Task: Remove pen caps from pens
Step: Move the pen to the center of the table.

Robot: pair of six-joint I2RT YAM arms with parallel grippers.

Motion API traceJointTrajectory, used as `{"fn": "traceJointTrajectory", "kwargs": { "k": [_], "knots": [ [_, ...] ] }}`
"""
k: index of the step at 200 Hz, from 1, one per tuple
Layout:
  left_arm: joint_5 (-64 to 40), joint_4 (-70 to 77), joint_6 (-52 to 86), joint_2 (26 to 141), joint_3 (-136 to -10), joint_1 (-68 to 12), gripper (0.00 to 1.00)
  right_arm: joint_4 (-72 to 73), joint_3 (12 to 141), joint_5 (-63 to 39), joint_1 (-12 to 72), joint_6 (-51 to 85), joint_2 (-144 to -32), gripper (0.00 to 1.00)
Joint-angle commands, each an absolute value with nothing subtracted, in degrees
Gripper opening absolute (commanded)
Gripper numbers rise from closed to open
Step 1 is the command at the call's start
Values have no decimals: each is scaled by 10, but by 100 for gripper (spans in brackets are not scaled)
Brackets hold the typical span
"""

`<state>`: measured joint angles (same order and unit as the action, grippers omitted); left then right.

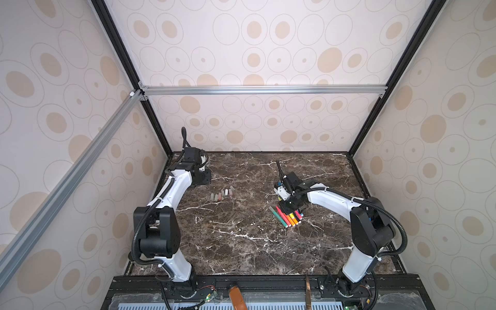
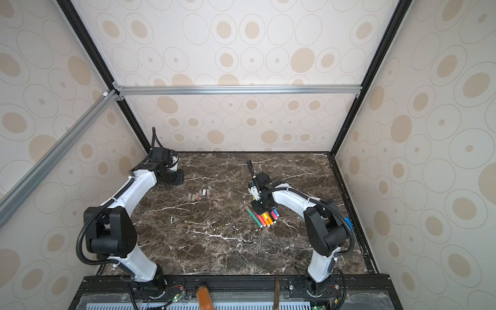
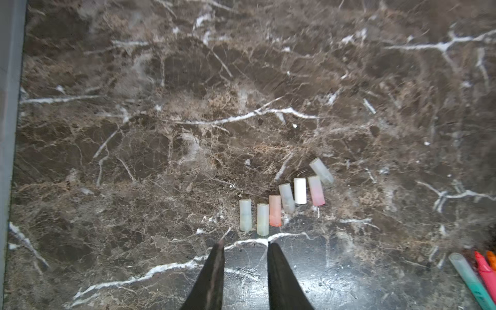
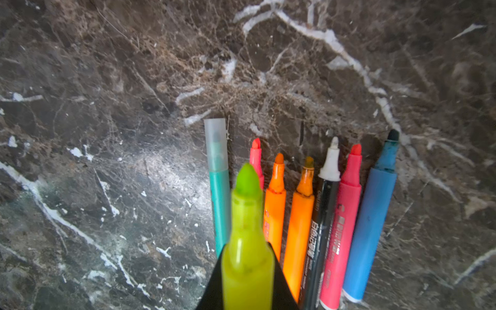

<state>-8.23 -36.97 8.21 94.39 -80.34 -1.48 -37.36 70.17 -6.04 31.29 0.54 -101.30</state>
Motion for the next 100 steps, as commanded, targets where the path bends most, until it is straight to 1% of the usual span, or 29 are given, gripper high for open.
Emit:
{"fn": "traceJointTrajectory", "kwargs": {
  "k": [1, 42, 100],
  "knots": [
    [-109, -346, 94, 896, -794, -9, 29, -390, 712, -65, 320, -5, -1025, 0],
    [-176, -283, 111, 833, -744, -9, 31, -390, 715, -64, 330, -3, -1046, 0],
    [-188, -272, 108, 844, -737, -9, 30, -390, 722, -61, 336, 1, -1067, 0]
  ]
}}
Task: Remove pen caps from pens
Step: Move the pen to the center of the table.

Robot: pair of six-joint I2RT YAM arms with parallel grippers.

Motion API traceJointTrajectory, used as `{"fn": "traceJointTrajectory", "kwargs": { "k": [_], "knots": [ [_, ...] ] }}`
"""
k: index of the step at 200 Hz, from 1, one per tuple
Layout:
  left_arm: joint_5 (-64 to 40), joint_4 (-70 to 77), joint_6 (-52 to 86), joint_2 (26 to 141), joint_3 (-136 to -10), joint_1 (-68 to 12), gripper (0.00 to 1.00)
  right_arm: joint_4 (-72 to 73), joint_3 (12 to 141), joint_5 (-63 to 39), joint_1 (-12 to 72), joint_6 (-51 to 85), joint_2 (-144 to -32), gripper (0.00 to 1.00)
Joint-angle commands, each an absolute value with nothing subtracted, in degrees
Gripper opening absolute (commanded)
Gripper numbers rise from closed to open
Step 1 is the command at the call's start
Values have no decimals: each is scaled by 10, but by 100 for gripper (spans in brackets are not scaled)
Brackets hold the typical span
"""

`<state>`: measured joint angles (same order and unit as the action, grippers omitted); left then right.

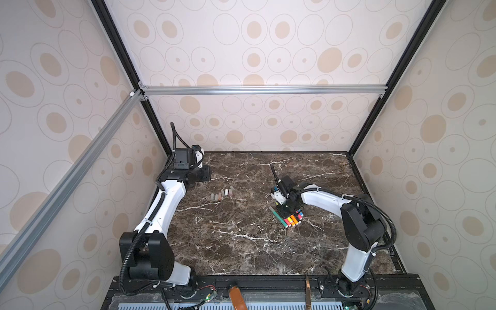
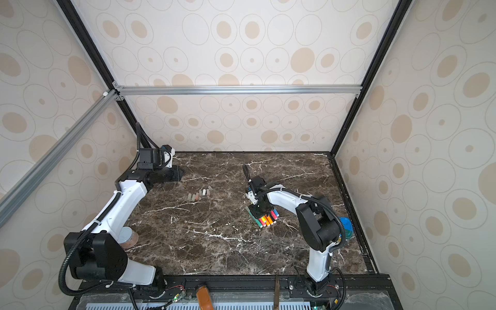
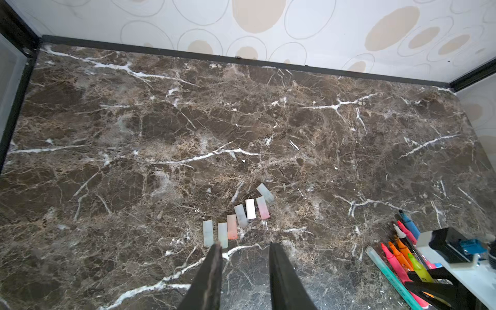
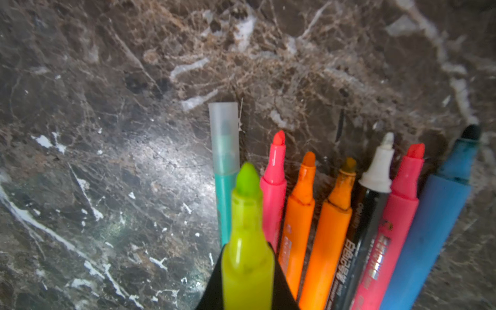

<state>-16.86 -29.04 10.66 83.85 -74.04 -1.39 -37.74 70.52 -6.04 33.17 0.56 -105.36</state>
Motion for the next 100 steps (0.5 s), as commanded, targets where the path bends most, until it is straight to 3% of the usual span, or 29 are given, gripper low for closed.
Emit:
{"fn": "traceJointTrajectory", "kwargs": {
  "k": [1, 100],
  "knots": [
    [-188, -272, 108, 844, -737, -9, 30, -390, 722, -60, 336, 1, -1067, 0],
    [-197, -262, 107, 852, -732, -9, 29, -391, 729, -57, 342, 5, -1097, 0]
  ]
}}
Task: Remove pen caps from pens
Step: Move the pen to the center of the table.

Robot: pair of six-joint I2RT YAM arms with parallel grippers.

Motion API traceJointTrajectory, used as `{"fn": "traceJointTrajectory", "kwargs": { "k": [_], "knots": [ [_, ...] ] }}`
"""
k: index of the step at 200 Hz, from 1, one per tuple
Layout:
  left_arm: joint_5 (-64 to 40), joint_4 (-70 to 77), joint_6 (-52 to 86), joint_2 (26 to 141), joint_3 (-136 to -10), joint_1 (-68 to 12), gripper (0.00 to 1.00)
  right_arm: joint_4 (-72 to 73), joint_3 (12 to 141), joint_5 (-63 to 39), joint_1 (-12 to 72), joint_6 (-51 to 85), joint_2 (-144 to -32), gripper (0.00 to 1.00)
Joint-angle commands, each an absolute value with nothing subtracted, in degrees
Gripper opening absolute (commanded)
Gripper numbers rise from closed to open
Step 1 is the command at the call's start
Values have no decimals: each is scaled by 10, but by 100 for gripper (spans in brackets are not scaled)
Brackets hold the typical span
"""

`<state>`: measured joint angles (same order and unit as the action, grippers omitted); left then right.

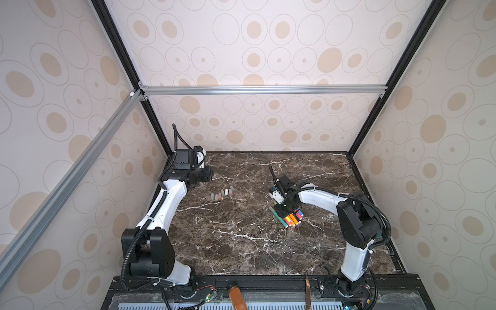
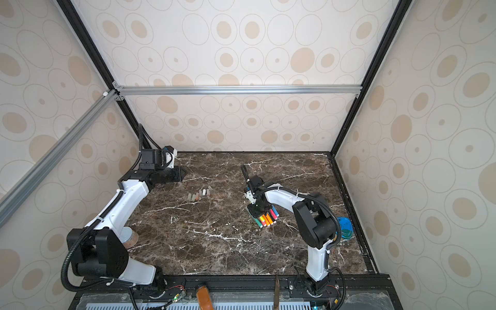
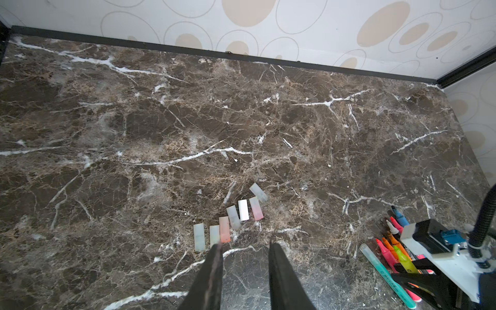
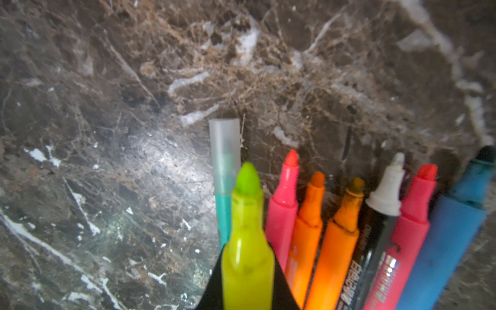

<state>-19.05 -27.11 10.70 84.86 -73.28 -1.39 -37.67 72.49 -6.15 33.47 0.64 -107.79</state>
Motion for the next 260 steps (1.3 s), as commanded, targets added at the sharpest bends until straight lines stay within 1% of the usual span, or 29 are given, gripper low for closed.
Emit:
{"fn": "traceJointTrajectory", "kwargs": {
  "k": [1, 72, 154, 203, 227, 260],
  "knots": [
    [-197, -262, 107, 852, -732, -9, 29, -391, 728, -57, 342, 5, -1097, 0],
    [-198, -260, 106, 850, -728, -9, 29, -385, 724, -69, 352, 10, -1106, 0],
    [-204, -258, 107, 852, -724, -9, 28, -363, 714, -195, 355, 28, -1076, 0],
    [-207, -257, 107, 853, -724, -9, 28, -366, 723, -243, 358, 35, -1050, 0],
    [-208, -256, 107, 852, -723, -9, 28, -374, 727, -213, 358, 38, -1036, 0],
    [-210, -255, 107, 850, -721, -9, 28, -405, 741, -113, 357, 38, -1054, 0]
  ]
}}
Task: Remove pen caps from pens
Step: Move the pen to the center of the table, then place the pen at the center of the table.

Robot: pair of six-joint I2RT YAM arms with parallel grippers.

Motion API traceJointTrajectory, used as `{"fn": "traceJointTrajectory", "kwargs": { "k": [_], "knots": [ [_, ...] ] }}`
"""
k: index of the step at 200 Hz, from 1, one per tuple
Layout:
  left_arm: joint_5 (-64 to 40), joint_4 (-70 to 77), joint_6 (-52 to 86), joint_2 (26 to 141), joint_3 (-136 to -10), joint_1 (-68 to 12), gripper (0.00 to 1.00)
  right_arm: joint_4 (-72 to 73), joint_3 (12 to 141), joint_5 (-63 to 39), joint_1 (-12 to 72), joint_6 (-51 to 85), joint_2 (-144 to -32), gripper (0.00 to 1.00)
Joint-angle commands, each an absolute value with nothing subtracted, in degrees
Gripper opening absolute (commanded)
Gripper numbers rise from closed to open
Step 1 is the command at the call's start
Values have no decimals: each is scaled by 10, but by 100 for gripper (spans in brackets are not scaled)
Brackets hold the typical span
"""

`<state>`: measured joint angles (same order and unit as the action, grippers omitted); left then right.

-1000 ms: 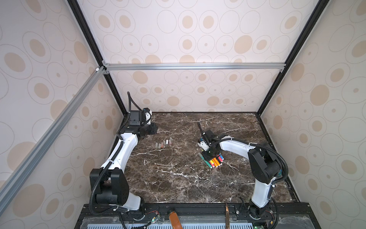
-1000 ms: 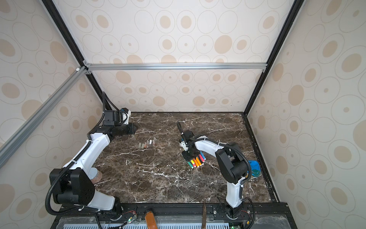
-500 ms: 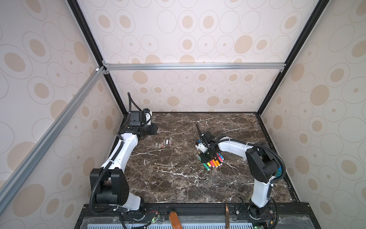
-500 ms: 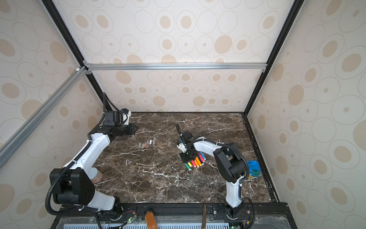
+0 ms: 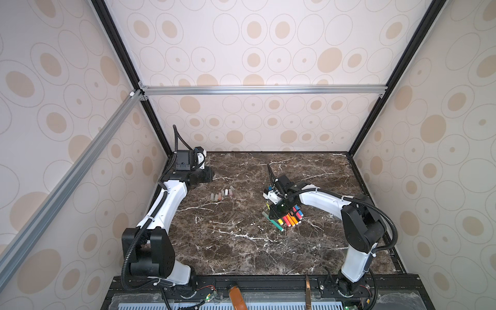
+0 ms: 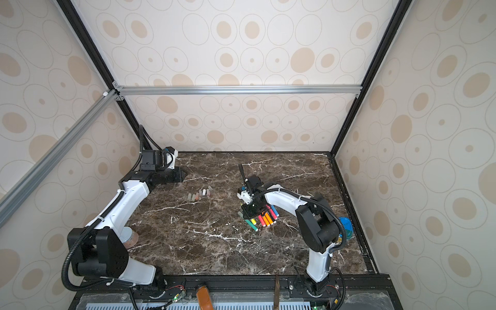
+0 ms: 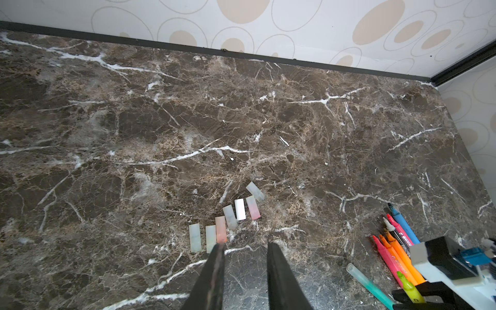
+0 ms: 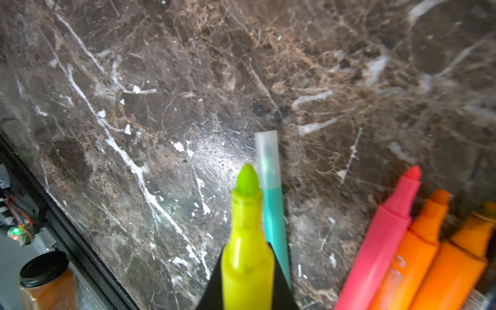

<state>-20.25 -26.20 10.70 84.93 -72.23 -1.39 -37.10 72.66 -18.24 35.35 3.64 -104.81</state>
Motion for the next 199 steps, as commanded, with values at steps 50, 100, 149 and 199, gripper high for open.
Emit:
{"fn": "traceJointTrajectory", "kwargs": {
  "k": [50, 100, 149, 199],
  "knots": [
    [-210, -257, 105, 849, -722, -9, 28, -411, 752, -68, 355, 47, -1083, 0],
    [-214, -253, 107, 853, -723, -10, 28, -423, 755, -54, 355, 45, -1098, 0],
    [-214, -254, 107, 855, -726, -9, 28, -424, 756, -51, 355, 47, -1099, 17],
    [-216, -256, 106, 857, -730, -10, 28, -426, 760, -50, 355, 49, -1105, 29]
  ]
}}
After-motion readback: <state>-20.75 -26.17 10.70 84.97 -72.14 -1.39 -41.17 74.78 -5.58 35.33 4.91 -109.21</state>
